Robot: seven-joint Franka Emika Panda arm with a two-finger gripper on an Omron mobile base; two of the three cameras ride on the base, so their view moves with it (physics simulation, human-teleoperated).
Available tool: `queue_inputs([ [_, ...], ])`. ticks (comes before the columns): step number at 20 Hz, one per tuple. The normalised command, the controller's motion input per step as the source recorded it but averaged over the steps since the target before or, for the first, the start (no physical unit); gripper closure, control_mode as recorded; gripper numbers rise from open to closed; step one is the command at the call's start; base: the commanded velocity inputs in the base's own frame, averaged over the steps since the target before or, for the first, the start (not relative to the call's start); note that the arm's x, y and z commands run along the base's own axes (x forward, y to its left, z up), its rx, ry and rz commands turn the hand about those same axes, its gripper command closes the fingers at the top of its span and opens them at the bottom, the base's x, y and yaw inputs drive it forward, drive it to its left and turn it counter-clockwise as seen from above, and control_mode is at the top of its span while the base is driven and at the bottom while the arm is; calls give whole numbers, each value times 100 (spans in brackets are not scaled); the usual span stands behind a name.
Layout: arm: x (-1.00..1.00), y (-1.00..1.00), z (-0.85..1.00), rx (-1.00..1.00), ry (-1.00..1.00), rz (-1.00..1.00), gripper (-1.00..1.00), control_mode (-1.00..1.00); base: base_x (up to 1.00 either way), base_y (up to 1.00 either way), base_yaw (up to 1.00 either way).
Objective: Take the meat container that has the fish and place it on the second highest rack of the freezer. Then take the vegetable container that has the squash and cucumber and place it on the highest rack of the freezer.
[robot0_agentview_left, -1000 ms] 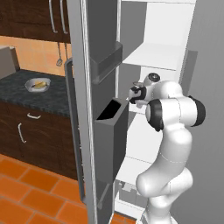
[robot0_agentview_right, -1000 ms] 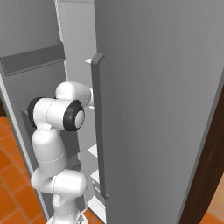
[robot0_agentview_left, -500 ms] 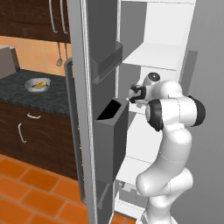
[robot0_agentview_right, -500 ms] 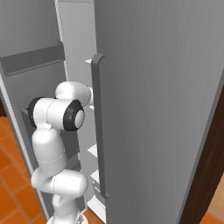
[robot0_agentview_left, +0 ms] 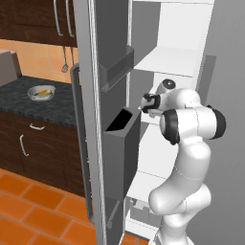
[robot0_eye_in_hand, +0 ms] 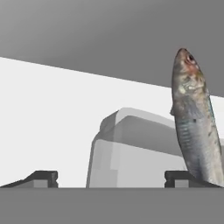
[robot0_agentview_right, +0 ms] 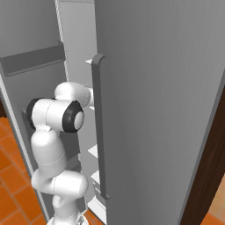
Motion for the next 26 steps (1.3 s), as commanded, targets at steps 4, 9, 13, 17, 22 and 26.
queue_inputs([
  [4,-57,10,2,-1,-22,1,-100,-100,0,0,0],
  [9,-39,9,38,0,-7,0,-100,-100,0,0,0],
  [13,-14,8,67,0,1,0,-100,-100,0,0,0],
  [17,-63,1,12,-2,0,0,-100,-100,0,0,0],
  [22,-79,9,1,-1,0,0,-100,-100,0,0,0],
  [26,-65,44,24,0,0,0,-100,-100,0,0,0],
])
